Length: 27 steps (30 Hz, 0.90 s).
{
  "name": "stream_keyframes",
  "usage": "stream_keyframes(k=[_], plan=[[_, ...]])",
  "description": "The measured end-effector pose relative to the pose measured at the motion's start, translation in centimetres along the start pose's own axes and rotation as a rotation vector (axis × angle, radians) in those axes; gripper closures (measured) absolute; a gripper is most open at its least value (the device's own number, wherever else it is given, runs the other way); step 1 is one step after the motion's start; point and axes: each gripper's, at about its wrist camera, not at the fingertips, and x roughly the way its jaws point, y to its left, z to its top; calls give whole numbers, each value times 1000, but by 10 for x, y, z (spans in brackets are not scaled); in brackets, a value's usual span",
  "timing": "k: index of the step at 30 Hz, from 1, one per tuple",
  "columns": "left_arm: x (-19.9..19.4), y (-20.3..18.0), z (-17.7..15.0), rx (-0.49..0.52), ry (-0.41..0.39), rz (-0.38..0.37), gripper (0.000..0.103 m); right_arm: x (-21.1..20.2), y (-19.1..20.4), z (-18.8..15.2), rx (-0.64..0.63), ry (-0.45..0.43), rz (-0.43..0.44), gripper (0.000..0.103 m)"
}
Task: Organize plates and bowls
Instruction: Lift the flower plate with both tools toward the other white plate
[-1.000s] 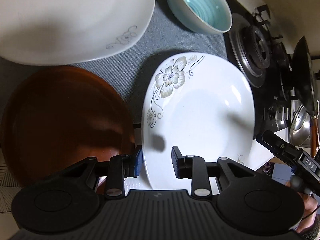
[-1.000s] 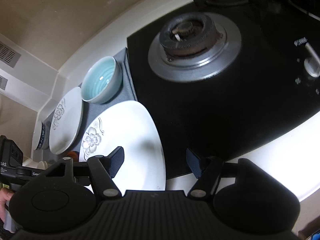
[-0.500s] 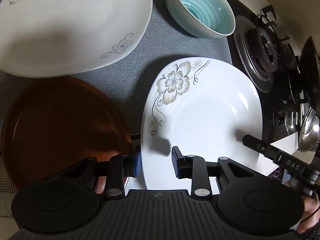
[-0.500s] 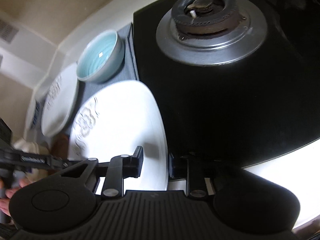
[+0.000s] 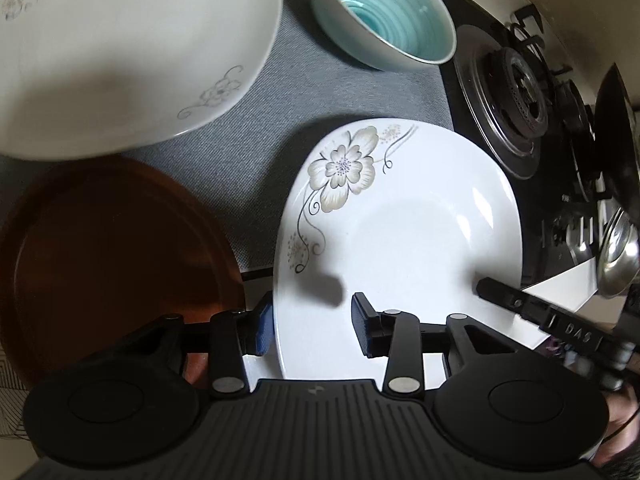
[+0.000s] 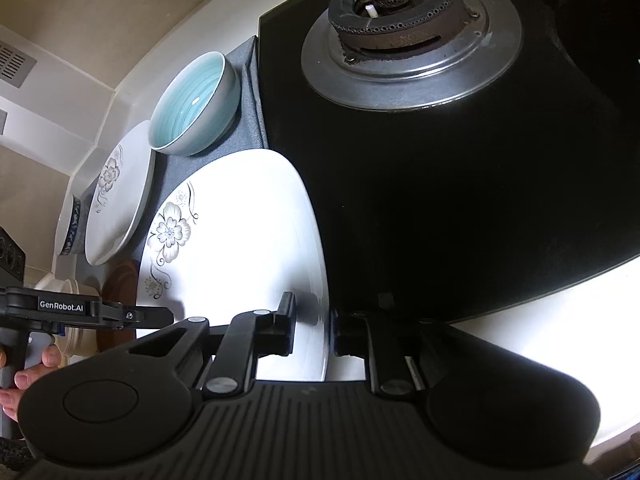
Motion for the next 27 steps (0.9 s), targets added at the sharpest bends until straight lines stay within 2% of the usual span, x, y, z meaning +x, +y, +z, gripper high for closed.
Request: stream_keyframes(k=[2,4,6,10,14,18,23,26,27], plan=[[1,-8,-3,39,-11,53,76,-2,3,0,-4,-6,-22,82],[1,-11,-4,61,-10,68,76,-4,9,-2,-42,-23,-53,83],[1,-11,-4,61,-7,66,78,-5,12,-3,-67,-27,-64,83],[-2,-10,-1,54,-8,65,81,-10,5,-1,20,-25,-40,87],[-4,-9,2,53,-15,58,83,-18,10,1,-13,-42,-34,89],[1,-5,5,37,3,34,85,-20,5,-1,31,-45,-30,90],[2,0,6,20,11,9,84,-18,-7,-4,75,-34,-1,90],[5,1,9,-4,25,-23,71,-15,-14,-5,94,-21,18,89],[5,-2,9,2,23,-16,71,-14,-16,-5,102,-18,23,89]])
